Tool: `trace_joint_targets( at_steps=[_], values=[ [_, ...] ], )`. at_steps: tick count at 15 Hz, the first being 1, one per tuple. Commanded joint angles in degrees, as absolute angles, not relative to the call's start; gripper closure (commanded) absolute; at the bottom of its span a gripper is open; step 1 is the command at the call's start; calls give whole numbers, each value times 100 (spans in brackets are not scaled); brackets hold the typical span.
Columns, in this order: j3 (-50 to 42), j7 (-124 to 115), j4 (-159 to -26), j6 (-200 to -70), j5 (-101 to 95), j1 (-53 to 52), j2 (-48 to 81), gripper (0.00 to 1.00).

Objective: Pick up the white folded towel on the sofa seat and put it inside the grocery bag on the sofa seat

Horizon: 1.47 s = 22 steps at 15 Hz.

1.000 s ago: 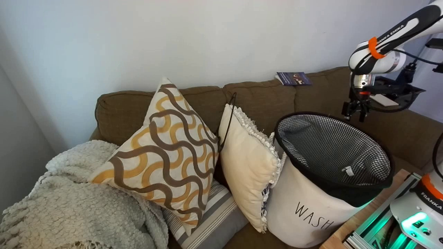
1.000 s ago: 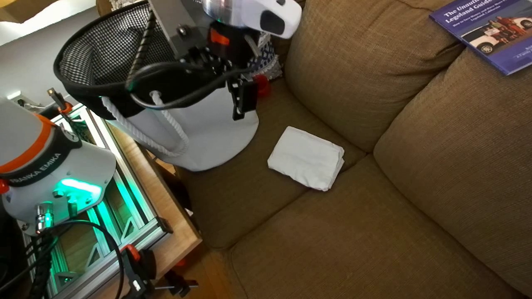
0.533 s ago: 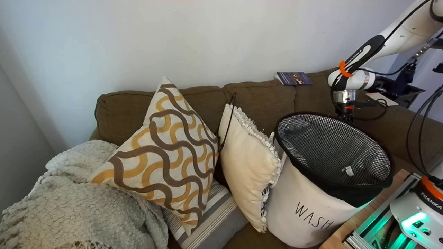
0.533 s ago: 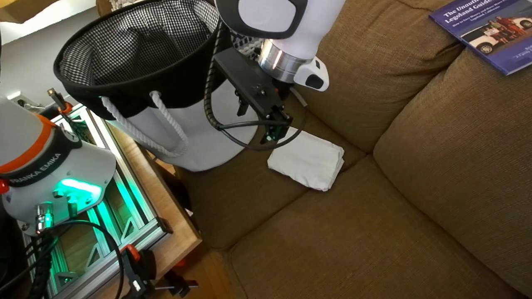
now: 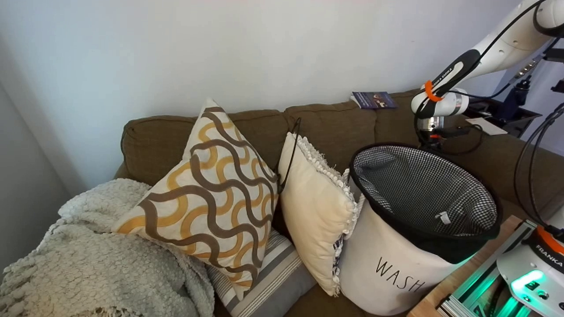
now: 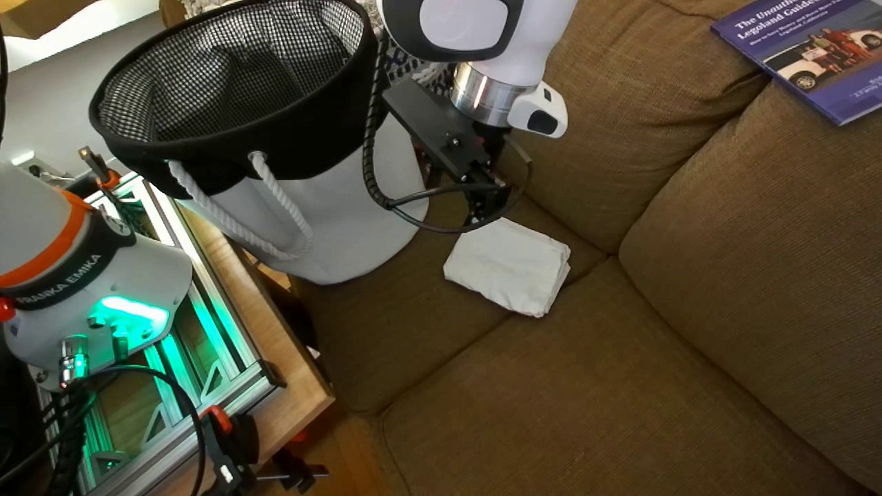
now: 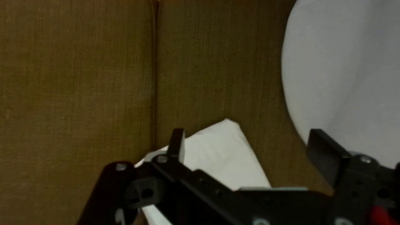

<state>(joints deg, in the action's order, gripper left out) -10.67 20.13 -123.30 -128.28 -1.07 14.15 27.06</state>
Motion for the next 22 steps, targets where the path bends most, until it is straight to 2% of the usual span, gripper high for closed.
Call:
trace_joint_targets(
  at_steps=[1,6,7,11,13,18,22],
  values=[
    [-1031,1512,-11675,-13540,-315,1452,3507,0],
    [-690,1651,-10420,-13278,253,1962,4741,0],
    [-823,1554,-11067,-13514,-46,1710,4149,0],
    [-796,1558,-10927,-13518,-43,1734,4304,0],
    [-800,1133,-11127,-14241,289,1776,4206,0],
    [-573,586,-10179,-14785,1039,2174,5171,0],
    [-282,42,-8965,-14403,1640,2424,6100,0]
  ],
)
